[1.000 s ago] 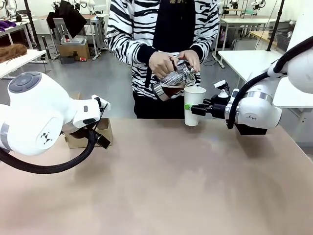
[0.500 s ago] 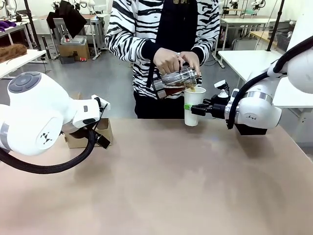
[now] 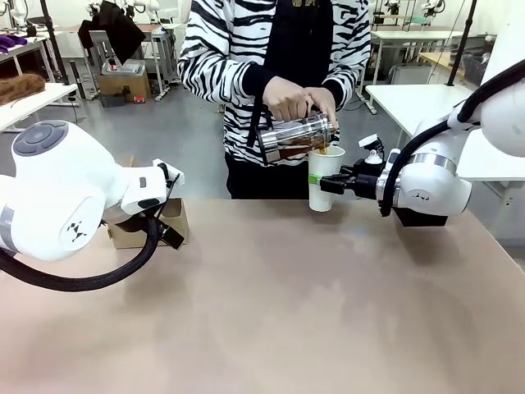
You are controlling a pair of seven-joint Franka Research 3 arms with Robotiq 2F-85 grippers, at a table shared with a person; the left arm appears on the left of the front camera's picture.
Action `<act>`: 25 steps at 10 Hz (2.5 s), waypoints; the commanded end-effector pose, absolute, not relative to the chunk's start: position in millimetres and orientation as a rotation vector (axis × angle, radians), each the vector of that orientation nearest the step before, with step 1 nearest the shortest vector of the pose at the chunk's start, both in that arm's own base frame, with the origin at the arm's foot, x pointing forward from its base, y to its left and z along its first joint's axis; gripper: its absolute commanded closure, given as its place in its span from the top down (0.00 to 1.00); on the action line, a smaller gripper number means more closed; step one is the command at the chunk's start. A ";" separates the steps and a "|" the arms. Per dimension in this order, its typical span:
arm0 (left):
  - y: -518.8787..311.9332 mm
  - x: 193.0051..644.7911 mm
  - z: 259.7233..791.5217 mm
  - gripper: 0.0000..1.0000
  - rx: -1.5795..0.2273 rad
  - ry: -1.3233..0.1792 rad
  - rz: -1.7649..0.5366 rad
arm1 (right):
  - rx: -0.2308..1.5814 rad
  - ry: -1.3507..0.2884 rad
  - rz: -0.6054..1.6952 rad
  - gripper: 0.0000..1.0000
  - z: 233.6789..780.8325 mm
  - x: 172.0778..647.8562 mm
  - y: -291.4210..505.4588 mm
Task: Pour a drink into a cup and package it in a carrier.
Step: When a person places the Paper Cup Lid on the 600 ml Paper Cup , lift the 600 ml Paper Cup.
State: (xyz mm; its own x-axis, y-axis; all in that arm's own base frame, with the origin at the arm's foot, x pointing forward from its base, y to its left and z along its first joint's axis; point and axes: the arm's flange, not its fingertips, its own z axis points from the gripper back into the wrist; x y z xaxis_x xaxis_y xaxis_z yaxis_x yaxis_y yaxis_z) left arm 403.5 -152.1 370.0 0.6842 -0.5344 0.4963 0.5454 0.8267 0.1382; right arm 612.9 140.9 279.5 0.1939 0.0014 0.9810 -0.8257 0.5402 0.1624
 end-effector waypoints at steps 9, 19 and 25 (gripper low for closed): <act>-151.8 403.4 370.4 1.00 -0.024 -0.550 -0.605 | 0.837 -1.249 0.679 0.80 281.4 612.8 142.6; -151.8 403.4 370.4 1.00 -0.024 -0.550 -0.605 | 0.837 -1.249 0.679 0.80 281.4 612.8 142.6; -151.8 403.4 370.4 1.00 -0.024 -0.550 -0.605 | 0.837 -1.249 0.679 0.80 281.4 612.8 142.6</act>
State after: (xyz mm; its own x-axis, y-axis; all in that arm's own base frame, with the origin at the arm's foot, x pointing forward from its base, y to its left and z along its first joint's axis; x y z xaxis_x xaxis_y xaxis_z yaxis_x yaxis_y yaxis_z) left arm 403.5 -152.1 370.0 0.6842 -0.5344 0.4963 0.5455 0.8267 0.1382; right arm 612.5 140.8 278.9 0.1951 0.0021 0.9808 -0.8255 0.5404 0.1630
